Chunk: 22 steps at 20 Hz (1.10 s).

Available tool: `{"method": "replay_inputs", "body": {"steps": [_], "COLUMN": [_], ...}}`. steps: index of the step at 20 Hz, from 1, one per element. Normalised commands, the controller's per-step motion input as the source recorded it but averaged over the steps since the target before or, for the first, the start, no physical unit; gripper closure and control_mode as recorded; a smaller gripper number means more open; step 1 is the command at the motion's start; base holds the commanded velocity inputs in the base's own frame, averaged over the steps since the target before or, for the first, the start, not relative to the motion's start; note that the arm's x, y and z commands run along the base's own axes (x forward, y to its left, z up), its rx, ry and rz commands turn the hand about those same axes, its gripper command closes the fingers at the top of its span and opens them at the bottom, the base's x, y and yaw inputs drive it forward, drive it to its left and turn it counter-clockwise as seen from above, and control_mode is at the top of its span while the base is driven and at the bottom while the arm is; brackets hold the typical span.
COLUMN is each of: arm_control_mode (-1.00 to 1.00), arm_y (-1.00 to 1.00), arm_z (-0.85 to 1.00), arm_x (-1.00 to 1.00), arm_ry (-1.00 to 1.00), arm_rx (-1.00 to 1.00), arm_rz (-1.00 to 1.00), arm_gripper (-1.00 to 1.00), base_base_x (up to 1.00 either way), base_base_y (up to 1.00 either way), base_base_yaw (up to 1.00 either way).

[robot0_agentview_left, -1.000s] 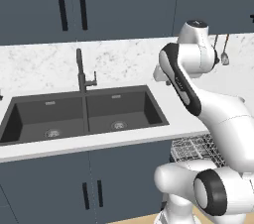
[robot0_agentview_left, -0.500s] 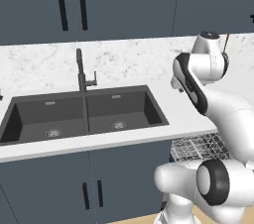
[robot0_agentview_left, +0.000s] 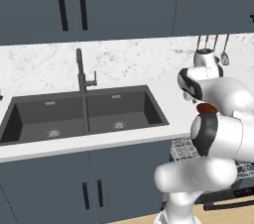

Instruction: Pick up the cup and bowl from the counter, place them in the dishwasher, and close the dishwasher door.

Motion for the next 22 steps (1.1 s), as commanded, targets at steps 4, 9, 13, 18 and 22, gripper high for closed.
{"method": "replay_inputs", "body": {"steps": [4,9,13,18,22], "arm_control_mode": [-1.0,-1.0,-1.0,-1.0,-1.0], "arm_y": [-0.48,-0.47,-0.53,-0.05,0.0], "arm_z": [-0.56,-0.63,-0.68,-0.43,-0.23], "arm_x": [0.54,0.3,0.41,0.42,0.59], "arm_ry": [0.18,0.02,-0.07,-0.06,0.0], "arm_rx": [-0.02,0.0,0.03,0.0,0.0], "arm_rz": [-0.08,-0.06,0.0,0.0,0.0], "arm_gripper": [-1.0,-1.0,-1.0,-1.0,-1.0], "base_base_x": [0.0,0.0,0.0,0.0,0.0], "base_base_y": [0.0,0.0,0.0,0.0,0.0], "base_base_yaw": [0.0,0.0,0.0,0.0,0.0]}}
